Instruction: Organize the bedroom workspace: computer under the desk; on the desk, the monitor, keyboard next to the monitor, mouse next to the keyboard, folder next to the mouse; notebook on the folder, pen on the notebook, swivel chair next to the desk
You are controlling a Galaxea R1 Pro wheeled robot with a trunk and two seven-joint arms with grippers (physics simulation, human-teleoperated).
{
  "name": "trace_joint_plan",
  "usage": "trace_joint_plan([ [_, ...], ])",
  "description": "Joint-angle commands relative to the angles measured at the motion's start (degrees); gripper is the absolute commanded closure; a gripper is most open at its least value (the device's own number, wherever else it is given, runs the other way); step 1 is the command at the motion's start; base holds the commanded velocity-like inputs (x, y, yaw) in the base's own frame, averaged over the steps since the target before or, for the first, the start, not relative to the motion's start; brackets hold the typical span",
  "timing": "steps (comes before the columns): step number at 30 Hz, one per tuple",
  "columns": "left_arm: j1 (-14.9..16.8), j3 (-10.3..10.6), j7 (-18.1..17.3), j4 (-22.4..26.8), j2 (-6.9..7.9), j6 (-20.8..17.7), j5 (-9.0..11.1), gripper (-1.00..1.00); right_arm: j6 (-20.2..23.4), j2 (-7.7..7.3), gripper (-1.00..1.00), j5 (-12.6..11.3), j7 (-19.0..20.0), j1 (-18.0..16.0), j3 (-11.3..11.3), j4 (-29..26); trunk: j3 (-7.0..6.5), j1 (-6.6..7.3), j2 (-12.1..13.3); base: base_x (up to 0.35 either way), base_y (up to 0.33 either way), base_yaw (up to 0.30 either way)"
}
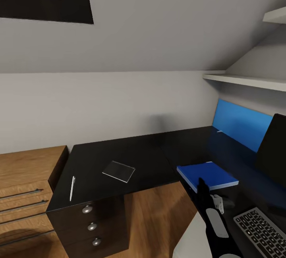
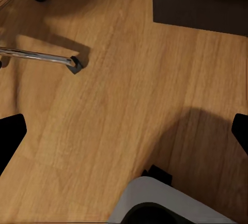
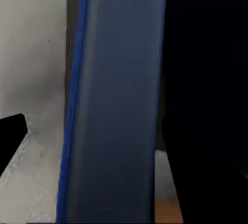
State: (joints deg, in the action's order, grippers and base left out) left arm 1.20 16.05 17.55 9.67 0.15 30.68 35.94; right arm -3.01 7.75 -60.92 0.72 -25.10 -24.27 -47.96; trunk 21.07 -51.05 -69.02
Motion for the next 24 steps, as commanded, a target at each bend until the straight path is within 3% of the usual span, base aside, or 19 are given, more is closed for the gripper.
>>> trace_joint_plan([
  [1,0.0,0.5,0.5,0.0,-0.07,0.1,0.1,-1.00,-0.1,0.01,-1.00,-0.6,0.1,0.0,-0.1,0.0,0.07,0.00,0.0,0.000,0.000,0.000],
  [24,0.0,0.5,0.5,0.0,-0.15,0.1,0.2,-1.00,-0.1,-0.02,-1.00,-0.6,0.1,0.0,0.0,0.0,0.07,0.00,0.0,-0.038,0.000,0.000],
])
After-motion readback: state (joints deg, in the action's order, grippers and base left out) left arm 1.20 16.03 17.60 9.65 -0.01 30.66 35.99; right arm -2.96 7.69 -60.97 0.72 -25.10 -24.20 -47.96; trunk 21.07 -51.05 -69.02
